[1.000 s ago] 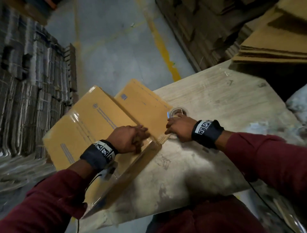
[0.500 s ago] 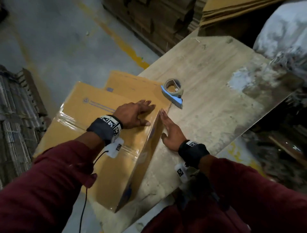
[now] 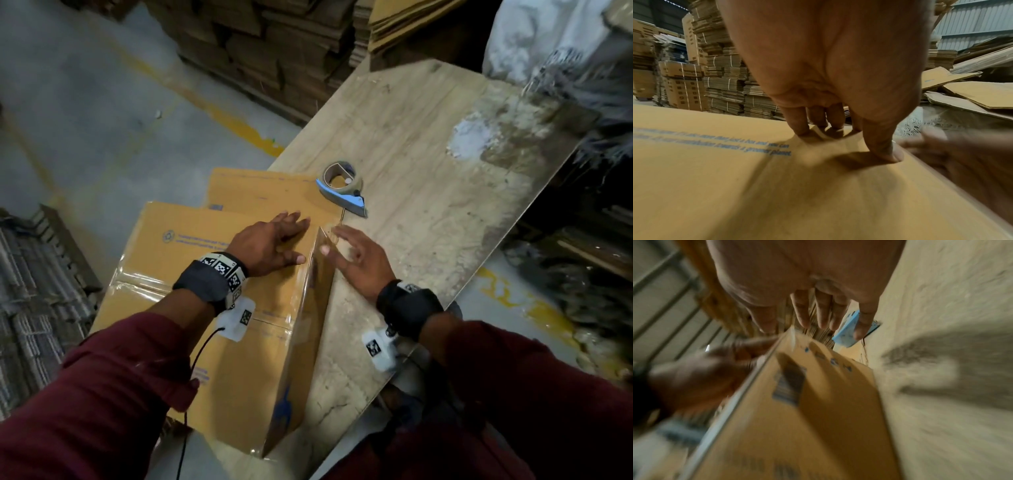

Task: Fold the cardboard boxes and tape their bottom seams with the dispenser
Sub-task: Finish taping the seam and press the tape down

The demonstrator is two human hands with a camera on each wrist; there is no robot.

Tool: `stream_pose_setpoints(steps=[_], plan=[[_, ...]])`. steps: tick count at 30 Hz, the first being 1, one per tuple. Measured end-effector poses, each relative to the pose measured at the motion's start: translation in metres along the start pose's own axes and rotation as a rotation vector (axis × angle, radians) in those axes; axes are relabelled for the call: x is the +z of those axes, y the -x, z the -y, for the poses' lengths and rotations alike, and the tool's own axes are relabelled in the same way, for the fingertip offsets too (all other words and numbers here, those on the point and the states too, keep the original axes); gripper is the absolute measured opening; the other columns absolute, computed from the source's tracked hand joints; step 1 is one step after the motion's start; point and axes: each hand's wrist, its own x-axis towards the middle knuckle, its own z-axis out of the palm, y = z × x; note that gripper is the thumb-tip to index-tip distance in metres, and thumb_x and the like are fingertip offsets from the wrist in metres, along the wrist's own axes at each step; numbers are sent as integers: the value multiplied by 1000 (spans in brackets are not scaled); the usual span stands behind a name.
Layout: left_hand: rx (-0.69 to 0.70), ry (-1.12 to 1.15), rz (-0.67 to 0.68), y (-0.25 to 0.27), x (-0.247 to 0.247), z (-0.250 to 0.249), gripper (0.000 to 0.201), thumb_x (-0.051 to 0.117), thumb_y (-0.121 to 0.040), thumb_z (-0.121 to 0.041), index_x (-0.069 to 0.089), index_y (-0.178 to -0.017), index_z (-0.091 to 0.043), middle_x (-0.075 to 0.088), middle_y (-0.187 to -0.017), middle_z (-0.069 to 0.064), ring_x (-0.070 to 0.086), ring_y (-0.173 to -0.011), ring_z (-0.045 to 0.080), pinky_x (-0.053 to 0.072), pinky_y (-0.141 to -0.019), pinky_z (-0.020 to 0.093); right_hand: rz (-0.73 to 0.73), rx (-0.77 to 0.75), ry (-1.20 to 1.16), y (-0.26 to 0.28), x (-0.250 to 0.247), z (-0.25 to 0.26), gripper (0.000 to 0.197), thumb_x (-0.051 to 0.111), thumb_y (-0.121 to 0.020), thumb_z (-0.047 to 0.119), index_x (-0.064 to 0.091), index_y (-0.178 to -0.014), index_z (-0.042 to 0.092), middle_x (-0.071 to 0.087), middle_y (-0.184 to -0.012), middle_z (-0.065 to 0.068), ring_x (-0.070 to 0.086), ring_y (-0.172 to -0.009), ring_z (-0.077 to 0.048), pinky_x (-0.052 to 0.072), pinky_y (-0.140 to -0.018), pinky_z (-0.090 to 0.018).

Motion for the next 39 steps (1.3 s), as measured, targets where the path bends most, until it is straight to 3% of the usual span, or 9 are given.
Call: stream_pose_setpoints(steps=[3,6,11,16,18,22,30,35,39], plan=[[-2,-17,0,-2,0,2,95,53,-78,-80,30,-160,-38,21,-170,-8,18,-158,16,33,-121,50,21,33,-98,-35,0,21,51,81,-81,54,75,-122,25,72,-124,9,64,-115,2,50,-107,-31],[-4,-18,-4,-4,-1,3,89,64,-85,-70,32,-160,-36,22,-169,-8,18,-157,16,32,-121,48,86,75,-248,-59,0,10,35,89,-77,35,81,-105,16,78,-107,3,71,-105,-11,55,-101,-43],[-14,-20,-12,-3,1,6,90,58,-80,-75,32,-160,-41,22,-169,-11,20,-157,14,34,-120,45,182,156,-394,-75,-2,-8,20,84,-82,17,80,-100,9,78,-98,-6,70,-86,-14,61,-82,-36],[-11,-20,-11,-4,0,1,81,64,-92,-62,27,-161,-39,16,-170,-10,13,-157,13,35,-119,48,139,220,-361,-69,-10,-22,22,79,-89,24,77,-102,6,78,-100,-4,71,-73,-11,59,-72,-34],[-6,-8,-4,-4,1,0,81,61,-94,-62,24,-162,-39,13,-171,-9,7,-157,10,34,-120,49,164,206,-355,-60,-12,-22,30,79,-89,32,77,-115,17,77,-103,-3,72,-80,-13,58,-77,-36],[-7,-17,10,-2,3,2,83,50,-91,-66,19,-163,-39,8,-172,-9,1,-157,10,32,-121,49,265,-49,-85,-55,0,-16,72,88,-80,31,56,-145,29,60,-140,12,55,-127,1,44,-104,-15],[-31,9,46,1,3,-4,103,76,-86,-57,12,-164,-39,-1,-172,-15,-6,-157,6,24,-123,46,253,-61,-45,-64,-2,-12,73,96,-63,28,68,-130,28,68,-116,17,58,-103,14,46,-90,-12],[-68,6,39,2,1,-11,114,82,-77,-62,13,-164,-40,-1,-172,-17,-6,-157,4,24,-126,47,404,-80,260,-61,-21,-9,115,98,-52,49,42,-152,37,55,-145,13,52,-127,-4,42,-105,-23],[-87,29,50,3,2,-13,118,78,-72,-69,13,-165,-38,-2,-172,-16,-7,-157,5,22,-126,47,377,-112,238,-52,-1,-3,124,92,-61,57,20,-160,38,41,-159,4,45,-139,-14,39,-113,-31]])
